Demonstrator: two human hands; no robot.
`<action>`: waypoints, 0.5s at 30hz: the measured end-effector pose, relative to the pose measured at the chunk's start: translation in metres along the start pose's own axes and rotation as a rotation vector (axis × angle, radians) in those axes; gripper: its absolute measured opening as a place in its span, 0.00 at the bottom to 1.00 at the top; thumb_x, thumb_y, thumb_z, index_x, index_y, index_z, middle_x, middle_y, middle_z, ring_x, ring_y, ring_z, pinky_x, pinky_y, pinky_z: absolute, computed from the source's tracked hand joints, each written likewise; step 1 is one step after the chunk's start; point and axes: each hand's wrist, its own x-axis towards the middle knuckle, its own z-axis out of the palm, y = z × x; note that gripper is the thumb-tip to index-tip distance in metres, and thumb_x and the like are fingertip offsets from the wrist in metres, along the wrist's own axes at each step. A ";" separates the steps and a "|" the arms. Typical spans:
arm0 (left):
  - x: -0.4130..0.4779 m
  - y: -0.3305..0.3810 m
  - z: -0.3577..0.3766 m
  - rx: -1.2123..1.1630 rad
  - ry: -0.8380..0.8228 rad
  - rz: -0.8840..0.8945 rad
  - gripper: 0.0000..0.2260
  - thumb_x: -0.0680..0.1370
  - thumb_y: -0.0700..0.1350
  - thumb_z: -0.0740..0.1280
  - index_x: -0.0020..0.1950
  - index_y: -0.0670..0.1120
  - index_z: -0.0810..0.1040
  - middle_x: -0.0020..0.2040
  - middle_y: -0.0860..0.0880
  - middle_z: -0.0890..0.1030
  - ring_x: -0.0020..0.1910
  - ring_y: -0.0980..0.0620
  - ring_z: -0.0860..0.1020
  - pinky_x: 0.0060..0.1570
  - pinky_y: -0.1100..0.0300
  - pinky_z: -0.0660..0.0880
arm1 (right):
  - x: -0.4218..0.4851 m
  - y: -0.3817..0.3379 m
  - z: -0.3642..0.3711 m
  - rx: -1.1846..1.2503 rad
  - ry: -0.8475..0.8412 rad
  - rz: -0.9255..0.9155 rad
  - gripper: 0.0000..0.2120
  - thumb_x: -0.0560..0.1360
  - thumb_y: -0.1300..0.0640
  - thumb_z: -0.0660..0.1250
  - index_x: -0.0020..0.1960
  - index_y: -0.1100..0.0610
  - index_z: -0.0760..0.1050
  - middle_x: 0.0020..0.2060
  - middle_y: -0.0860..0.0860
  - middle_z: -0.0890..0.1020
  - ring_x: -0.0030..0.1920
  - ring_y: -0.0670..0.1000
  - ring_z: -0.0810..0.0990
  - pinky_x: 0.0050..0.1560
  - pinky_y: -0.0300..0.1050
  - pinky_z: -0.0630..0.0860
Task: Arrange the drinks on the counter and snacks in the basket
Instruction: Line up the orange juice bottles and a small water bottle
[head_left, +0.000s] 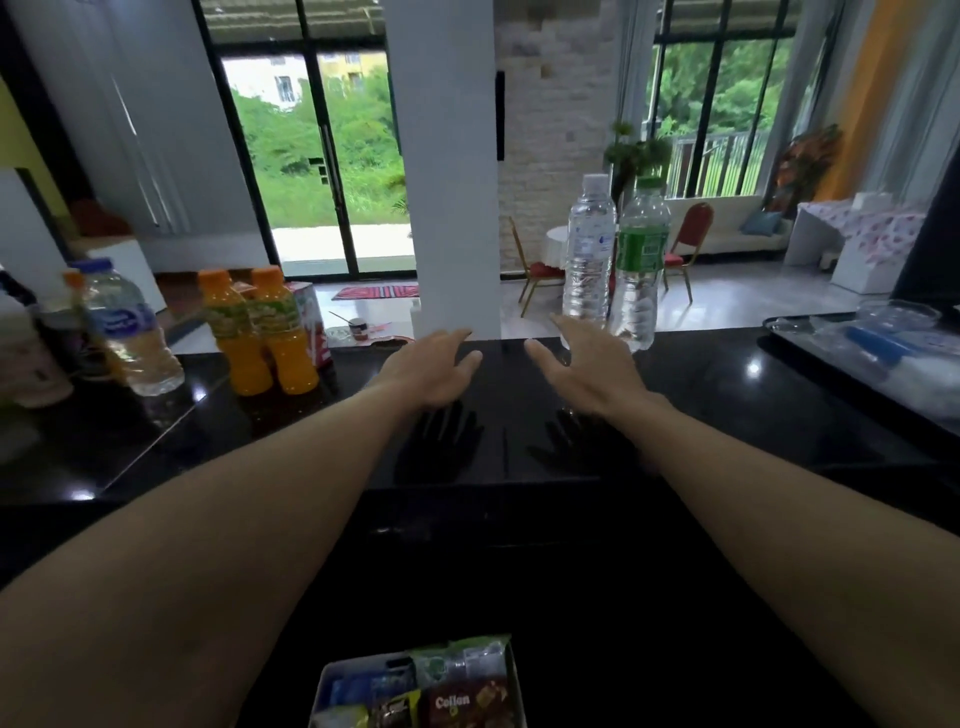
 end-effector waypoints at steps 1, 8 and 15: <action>-0.009 -0.004 -0.006 0.003 0.008 -0.012 0.26 0.83 0.58 0.56 0.79 0.48 0.62 0.76 0.44 0.68 0.74 0.42 0.67 0.70 0.43 0.65 | -0.003 -0.008 0.000 0.009 -0.006 -0.010 0.35 0.79 0.32 0.55 0.77 0.54 0.64 0.74 0.54 0.71 0.74 0.57 0.67 0.74 0.59 0.62; -0.079 -0.052 -0.038 -0.015 0.074 -0.124 0.26 0.83 0.59 0.56 0.80 0.50 0.60 0.77 0.46 0.67 0.75 0.44 0.66 0.70 0.43 0.67 | -0.023 -0.073 0.010 0.077 -0.099 -0.062 0.37 0.78 0.32 0.57 0.78 0.55 0.63 0.75 0.54 0.70 0.73 0.57 0.69 0.71 0.61 0.66; -0.134 -0.109 -0.061 -0.023 0.101 -0.209 0.25 0.82 0.59 0.57 0.77 0.51 0.64 0.72 0.45 0.73 0.68 0.43 0.72 0.64 0.43 0.72 | -0.036 -0.141 0.038 0.150 -0.137 -0.113 0.38 0.77 0.31 0.58 0.78 0.54 0.64 0.74 0.53 0.71 0.73 0.56 0.70 0.70 0.52 0.67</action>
